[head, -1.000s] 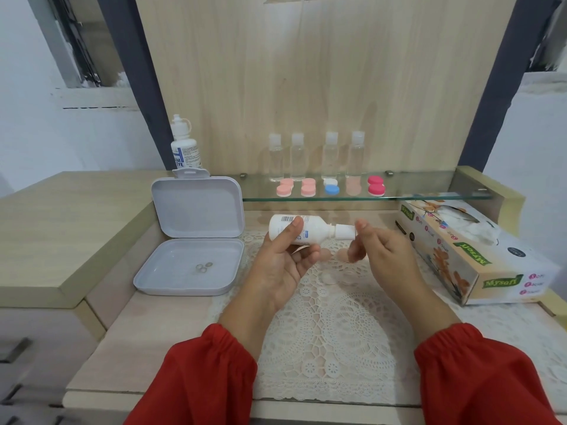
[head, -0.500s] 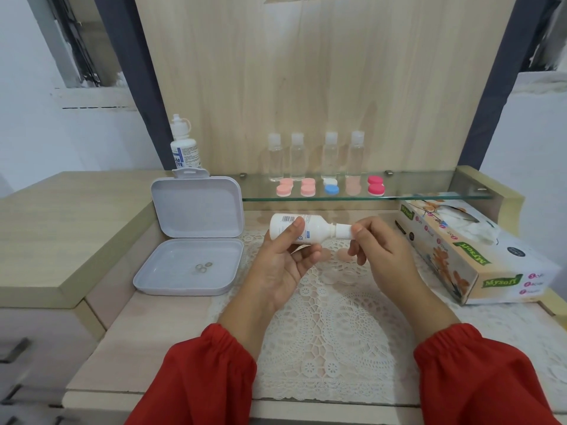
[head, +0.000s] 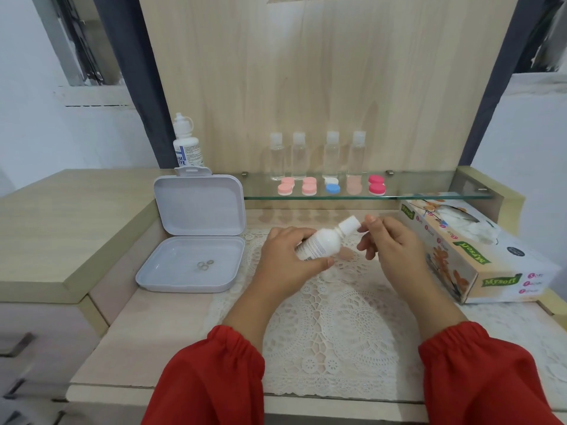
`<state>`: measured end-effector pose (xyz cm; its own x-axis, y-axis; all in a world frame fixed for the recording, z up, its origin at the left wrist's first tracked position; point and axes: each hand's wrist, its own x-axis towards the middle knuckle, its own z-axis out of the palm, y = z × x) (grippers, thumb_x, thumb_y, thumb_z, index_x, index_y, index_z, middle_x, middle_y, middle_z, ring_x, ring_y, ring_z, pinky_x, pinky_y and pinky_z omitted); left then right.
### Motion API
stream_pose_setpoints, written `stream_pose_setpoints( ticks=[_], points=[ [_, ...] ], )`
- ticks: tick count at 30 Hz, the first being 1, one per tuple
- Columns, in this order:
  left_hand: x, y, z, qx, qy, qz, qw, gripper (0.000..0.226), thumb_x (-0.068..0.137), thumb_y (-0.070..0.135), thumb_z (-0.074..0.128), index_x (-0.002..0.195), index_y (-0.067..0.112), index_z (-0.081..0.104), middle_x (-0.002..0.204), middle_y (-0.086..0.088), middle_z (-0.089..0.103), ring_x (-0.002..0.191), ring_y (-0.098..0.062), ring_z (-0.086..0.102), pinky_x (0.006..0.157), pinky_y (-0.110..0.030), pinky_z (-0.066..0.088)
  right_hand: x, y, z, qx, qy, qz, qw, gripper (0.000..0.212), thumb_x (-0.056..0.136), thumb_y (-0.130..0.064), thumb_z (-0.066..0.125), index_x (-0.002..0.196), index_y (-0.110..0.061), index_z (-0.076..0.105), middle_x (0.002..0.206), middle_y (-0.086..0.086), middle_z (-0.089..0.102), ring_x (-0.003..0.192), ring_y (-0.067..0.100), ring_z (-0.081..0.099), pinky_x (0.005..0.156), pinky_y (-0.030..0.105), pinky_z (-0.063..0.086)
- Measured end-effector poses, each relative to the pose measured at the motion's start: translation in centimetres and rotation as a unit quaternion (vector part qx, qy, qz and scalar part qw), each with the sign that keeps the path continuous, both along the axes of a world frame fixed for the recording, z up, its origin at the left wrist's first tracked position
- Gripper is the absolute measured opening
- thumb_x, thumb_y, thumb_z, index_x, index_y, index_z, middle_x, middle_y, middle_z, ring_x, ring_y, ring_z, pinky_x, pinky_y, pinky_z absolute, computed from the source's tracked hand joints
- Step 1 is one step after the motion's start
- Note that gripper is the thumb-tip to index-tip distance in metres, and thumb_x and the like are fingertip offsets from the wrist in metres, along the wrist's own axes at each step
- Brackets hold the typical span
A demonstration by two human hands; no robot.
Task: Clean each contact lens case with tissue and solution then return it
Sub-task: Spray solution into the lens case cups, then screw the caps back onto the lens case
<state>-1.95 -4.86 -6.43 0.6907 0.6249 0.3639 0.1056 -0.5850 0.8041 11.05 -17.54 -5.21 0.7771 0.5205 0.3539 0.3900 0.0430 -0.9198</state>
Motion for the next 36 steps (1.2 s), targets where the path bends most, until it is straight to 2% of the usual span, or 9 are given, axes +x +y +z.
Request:
stream_pose_setpoints(
  ticks=[6,11,15,21,23,25,29,33,36],
  points=[
    [0.1,1.7,-0.2,-0.068,-0.055,0.115,0.990,0.037,0.078,0.030,0.075,0.110,0.027,0.057,0.093,0.019,0.058,0.085,0.002,0.055,0.074,-0.024,0.047,1.3,-1.3,-0.2,-0.165,0.052,0.087,0.981,0.008,0.087,-0.025,0.070,0.092,-0.019,0.070,0.089,0.007,0.072,0.069,0.012,0.060,0.060,0.021,0.043],
    [0.1,2.3,-0.5,-0.094,-0.063,0.132,0.985,0.034,0.080,0.026,0.076,0.107,0.022,0.057,0.087,0.020,0.056,0.081,0.004,0.055,0.071,-0.019,0.043,0.8,-1.4,-0.1,-0.286,-0.005,0.135,0.949,0.040,0.067,-0.021,0.087,0.102,-0.028,0.068,0.099,-0.004,0.065,0.077,0.004,0.055,0.065,0.007,0.043],
    [0.3,2.8,-0.8,-0.116,-0.053,0.123,0.984,0.043,0.079,0.030,0.077,0.115,0.021,0.055,0.103,0.012,0.060,0.096,-0.010,0.059,0.085,-0.029,0.048,0.7,-1.3,-0.3,-0.297,-0.023,0.140,0.944,0.041,0.067,-0.022,0.087,0.103,-0.027,0.068,0.094,-0.007,0.060,0.079,0.006,0.055,0.071,0.014,0.044],
    [-0.2,1.1,-0.6,0.151,-0.176,0.206,0.951,0.024,0.078,0.005,0.048,0.102,0.004,0.053,0.093,0.000,0.051,0.080,-0.018,0.050,0.072,-0.025,0.043,0.7,-1.2,-0.2,-0.312,-0.043,0.126,0.941,0.029,0.071,-0.025,0.085,0.097,-0.023,0.072,0.078,-0.009,0.058,0.073,0.008,0.056,0.068,0.018,0.046],
    [0.2,0.4,-0.8,0.205,-0.134,0.091,0.965,0.025,0.078,-0.002,0.044,0.097,0.004,0.059,0.088,0.000,0.056,0.079,-0.015,0.051,0.072,-0.024,0.044,0.7,-1.2,-0.2,-0.316,-0.043,0.125,0.940,0.028,0.071,-0.025,0.084,0.096,-0.023,0.072,0.078,-0.008,0.059,0.070,0.006,0.056,0.064,0.017,0.044],
    [0.9,0.1,-1.2,0.201,-0.009,-0.037,0.979,0.040,0.081,-0.009,0.041,0.111,0.006,0.063,0.110,-0.004,0.064,0.103,-0.016,0.056,0.093,-0.031,0.046,0.7,-1.1,-0.3,-0.316,-0.042,0.127,0.939,0.027,0.071,-0.026,0.084,0.095,-0.022,0.072,0.076,-0.008,0.059,0.067,0.005,0.056,0.061,0.015,0.043],
    [2.0,0.2,-1.7,0.180,0.195,-0.095,0.959,0.066,0.089,-0.013,0.038,0.147,0.019,0.036,0.155,0.002,0.032,0.143,-0.012,0.024,0.117,-0.023,0.016,1.0,-1.0,-0.5,-0.310,-0.042,0.129,0.941,0.027,0.070,-0.026,0.085,0.093,-0.022,0.073,0.074,-0.008,0.059,0.065,0.003,0.055,0.057,0.010,0.042],
    [2.3,0.6,-2.2,0.218,0.206,-0.073,0.951,0.054,0.093,-0.006,0.042,0.142,0.016,0.044,0.151,0.000,0.038,0.139,-0.015,0.033,0.113,-0.024,0.023,1.1,-1.0,-0.5,-0.310,-0.040,0.129,0.941,0.028,0.070,-0.026,0.085,0.095,-0.020,0.073,0.075,-0.007,0.059,0.065,0.003,0.054,0.058,0.010,0.042],
    [2.4,1.2,-2.9,0.275,0.178,-0.040,0.944,0.035,0.087,-0.008,0.050,0.113,0.010,0.065,0.117,-0.004,0.061,0.108,-0.021,0.055,0.092,-0.038,0.047,1.1,-0.9,-0.6,-0.309,-0.041,0.128,0.942,0.027,0.070,-0.025,0.085,0.094,-0.020,0.073,0.074,-0.007,0.059,0.064,0.003,0.053,0.054,0.007,0.041]
  ],
)
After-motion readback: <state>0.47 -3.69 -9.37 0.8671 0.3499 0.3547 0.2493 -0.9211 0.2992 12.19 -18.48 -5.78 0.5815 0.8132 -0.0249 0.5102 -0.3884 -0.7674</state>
